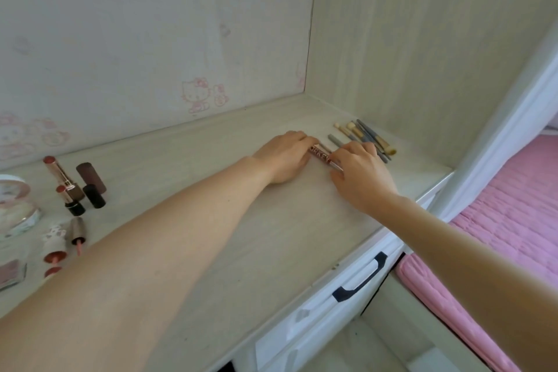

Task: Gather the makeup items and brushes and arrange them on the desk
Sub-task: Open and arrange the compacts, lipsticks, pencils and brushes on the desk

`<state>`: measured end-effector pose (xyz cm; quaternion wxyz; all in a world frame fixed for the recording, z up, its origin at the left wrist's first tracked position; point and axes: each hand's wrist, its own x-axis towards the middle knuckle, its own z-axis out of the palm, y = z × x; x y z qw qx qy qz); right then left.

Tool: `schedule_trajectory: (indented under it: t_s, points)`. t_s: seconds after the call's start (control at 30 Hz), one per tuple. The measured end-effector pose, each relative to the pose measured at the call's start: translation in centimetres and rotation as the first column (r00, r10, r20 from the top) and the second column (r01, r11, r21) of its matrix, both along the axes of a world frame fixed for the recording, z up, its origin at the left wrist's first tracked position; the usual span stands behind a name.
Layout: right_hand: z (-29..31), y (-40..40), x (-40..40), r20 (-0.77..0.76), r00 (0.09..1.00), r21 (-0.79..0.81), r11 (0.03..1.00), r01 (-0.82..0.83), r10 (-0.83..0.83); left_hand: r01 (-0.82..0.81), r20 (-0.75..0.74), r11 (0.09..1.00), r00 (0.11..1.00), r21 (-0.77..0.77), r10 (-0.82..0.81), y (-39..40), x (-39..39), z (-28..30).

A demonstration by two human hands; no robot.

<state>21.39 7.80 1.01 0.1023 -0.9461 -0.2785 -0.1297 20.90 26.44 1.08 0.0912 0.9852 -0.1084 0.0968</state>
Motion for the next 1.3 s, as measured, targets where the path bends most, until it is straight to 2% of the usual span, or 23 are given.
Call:
schedule_trajectory:
  t_s: [0.07, 0.17, 0.33, 0.4, 0.57, 0.7, 0.87, 1.07, 1.3]
  points:
    - [-0.1, 0.0, 0.1, 0.004, 1.0, 0.031, 0.999, 0.017, -0.017, 0.008, 0.057, 0.999, 0.998, 0.05, -0.01, 0.2, -0.2, 0.0]
    - [-0.3, 0.0, 0.1, 0.009, 0.999, 0.013, 0.999, 0.047, -0.047, 0.013, 0.062, 0.993, 0.998, 0.121, -0.021, 0.2, -0.4, 0.0]
    - [-0.3, 0.1, -0.6, 0.06, 0.998, 0.037, 0.999, 0.032, -0.034, 0.011, 0.083, 0.995, 0.996, 0.096, -0.019, -0.3, -0.8, 0.7]
    - [-0.1, 0.2, -1.0, 0.041, 0.999, 0.099, 0.995, 0.023, -0.027, -0.009, 0.08, 0.998, 0.997, 0.068, 0.004, -0.1, -1.5, 1.0]
    - [0.9, 1.3, -2.8, -0.023, 0.999, 0.321, 0.947, -0.021, 0.03, -0.048, 0.066, 0.997, 0.996, -0.066, 0.052, 1.3, -4.6, 1.7]
    - [2.4, 2.3, -4.0, -0.106, 0.989, 0.527, 0.849, -0.033, 0.104, -0.048, 0.123, 0.984, 0.99, -0.171, 0.069, 2.8, -8.0, 2.4]
    - [3.7, 3.9, -6.7, -0.208, 0.961, 0.63, 0.776, -0.01, 0.181, -0.09, 0.153, 0.955, 0.979, -0.281, 0.138, 5.0, -12.6, 3.0]
    - [5.6, 5.8, -11.0, -0.334, 0.898, 0.737, 0.673, 0.06, 0.285, -0.09, 0.171, 0.833, 0.961, -0.546, 0.216, 6.5, -19.3, 4.2]
    - [5.9, 9.1, -16.9, -0.403, 0.745, 0.829, 0.557, 0.051, 0.532, -0.112, 0.218, 0.772, 0.925, -0.626, 0.31, 8.2, -28.0, 5.0]
